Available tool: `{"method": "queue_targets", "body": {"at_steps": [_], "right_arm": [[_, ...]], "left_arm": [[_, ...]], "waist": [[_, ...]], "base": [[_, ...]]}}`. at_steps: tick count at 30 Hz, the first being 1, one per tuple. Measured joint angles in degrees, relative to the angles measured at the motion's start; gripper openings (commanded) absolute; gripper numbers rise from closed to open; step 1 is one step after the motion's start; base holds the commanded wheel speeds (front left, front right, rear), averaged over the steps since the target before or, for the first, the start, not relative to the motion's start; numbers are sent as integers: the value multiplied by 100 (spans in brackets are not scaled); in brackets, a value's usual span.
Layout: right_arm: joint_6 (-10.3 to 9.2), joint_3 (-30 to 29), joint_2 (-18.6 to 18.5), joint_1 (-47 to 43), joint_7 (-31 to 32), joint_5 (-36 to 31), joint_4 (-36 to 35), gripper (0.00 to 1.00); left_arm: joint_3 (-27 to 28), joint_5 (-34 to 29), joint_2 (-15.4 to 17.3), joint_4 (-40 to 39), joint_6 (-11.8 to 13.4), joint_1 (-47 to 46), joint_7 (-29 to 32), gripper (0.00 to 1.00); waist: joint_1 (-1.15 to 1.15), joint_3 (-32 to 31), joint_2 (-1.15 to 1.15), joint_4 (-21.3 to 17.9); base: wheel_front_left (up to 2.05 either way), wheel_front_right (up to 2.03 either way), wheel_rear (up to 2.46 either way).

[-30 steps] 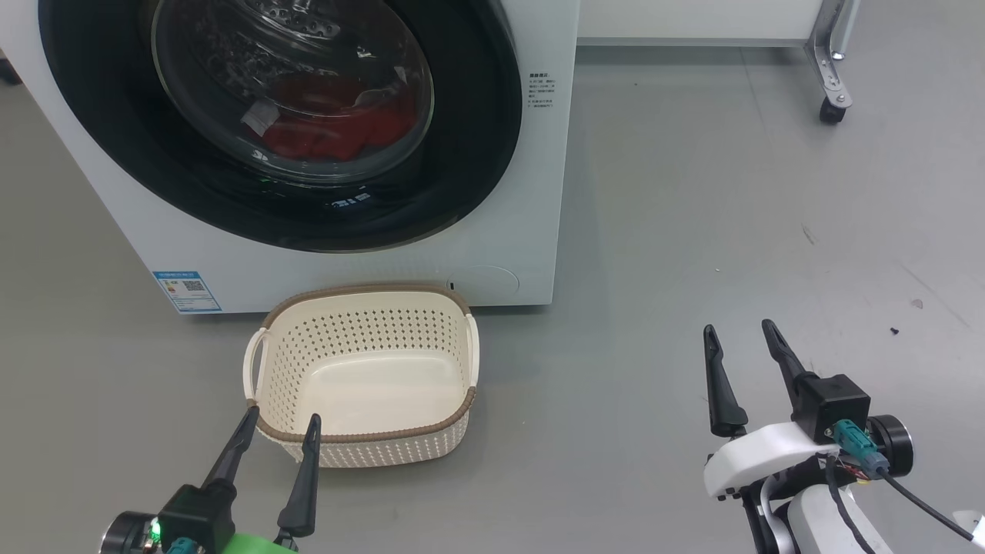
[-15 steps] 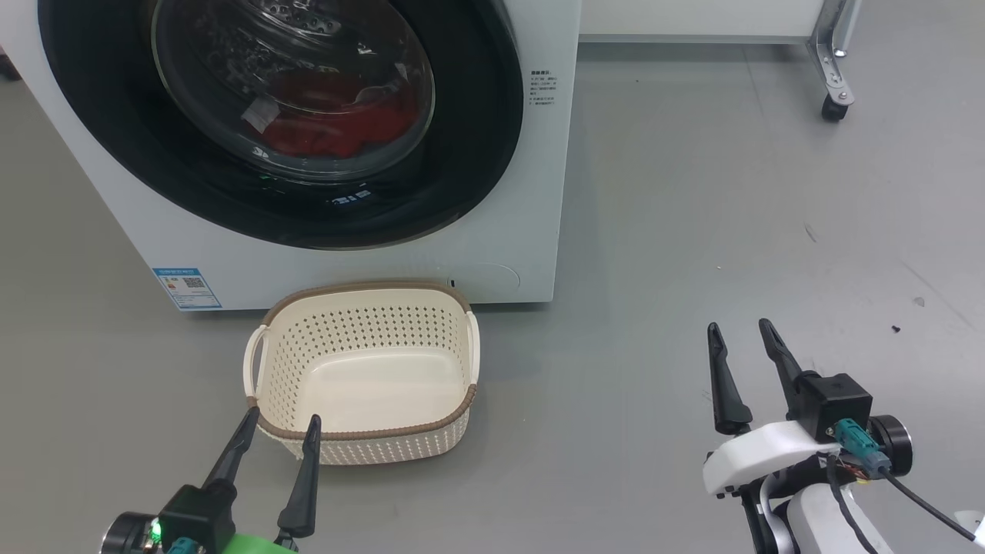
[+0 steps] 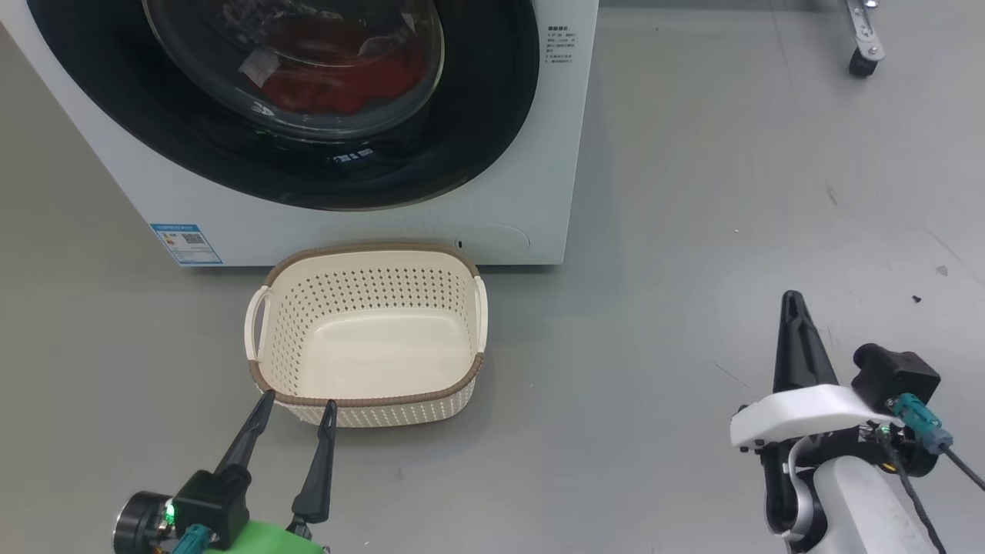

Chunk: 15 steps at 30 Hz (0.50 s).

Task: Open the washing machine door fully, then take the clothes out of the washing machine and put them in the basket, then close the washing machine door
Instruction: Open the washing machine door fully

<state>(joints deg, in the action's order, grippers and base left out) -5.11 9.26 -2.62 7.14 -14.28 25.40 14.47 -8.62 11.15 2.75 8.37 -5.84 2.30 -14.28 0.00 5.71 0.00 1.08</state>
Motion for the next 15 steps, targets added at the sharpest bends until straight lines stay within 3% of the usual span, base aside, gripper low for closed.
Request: {"method": "queue_targets", "body": {"at_steps": [5,10,15], "right_arm": [[79,-226,1,282,0,702,-75,0],[301,-388,2,801,145,1178,-157,0],[361,-788,-14,1393,310,1713,-288,0]], "left_arm": [[-132,-9,-3,-36,-8,-103,0,100],[-223,-10,-4,-114,-49,-275,-1,100],[-356,0,-5,-136,-52,-413,-1,100]], "waist": [[0,249,0,95],[0,523,0,224],[0,811,0,373]], "base": [[0,0,0],[0,0,0],[0,0,0]]}}
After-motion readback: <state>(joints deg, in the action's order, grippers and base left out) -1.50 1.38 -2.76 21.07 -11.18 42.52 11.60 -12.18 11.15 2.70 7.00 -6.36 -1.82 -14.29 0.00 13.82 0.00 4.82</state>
